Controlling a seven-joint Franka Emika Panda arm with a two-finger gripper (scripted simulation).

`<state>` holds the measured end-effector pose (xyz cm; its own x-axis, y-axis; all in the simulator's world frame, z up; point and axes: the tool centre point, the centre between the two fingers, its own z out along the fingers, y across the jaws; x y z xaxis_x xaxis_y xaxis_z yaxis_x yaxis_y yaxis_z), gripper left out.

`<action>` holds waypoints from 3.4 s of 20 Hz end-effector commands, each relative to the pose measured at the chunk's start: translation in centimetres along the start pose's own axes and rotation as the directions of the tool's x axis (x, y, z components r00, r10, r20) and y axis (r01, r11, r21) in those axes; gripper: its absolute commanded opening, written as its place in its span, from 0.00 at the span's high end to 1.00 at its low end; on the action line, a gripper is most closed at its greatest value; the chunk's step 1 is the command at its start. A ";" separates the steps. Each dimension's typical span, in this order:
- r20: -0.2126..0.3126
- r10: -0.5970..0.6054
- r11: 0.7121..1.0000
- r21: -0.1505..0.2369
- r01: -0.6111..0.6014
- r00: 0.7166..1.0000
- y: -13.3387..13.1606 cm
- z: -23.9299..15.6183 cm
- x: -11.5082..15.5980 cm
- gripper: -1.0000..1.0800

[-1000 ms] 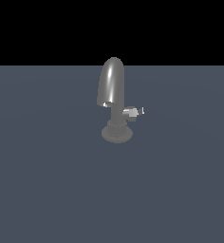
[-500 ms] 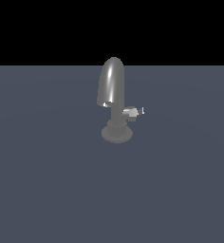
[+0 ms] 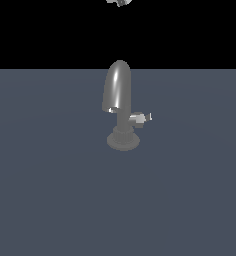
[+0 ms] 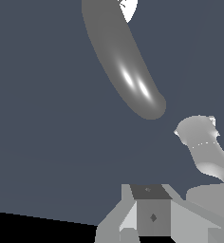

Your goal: Turn on the faucet by rotating a designated handle.

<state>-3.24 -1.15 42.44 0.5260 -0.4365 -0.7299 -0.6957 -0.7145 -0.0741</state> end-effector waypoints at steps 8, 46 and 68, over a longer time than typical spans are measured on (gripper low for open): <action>0.198 0.172 0.978 0.080 -0.191 0.965 -1.0 -0.4 6.3 1.00; 0.814 0.456 0.592 0.024 -0.805 0.360 3.6 8.3 25.9 1.00; 0.815 0.455 0.591 0.024 -0.806 0.358 5.6 11.0 26.3 1.00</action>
<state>1.82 -10.57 15.80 -0.5273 -0.0360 -0.8489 -0.8469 -0.0575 0.5286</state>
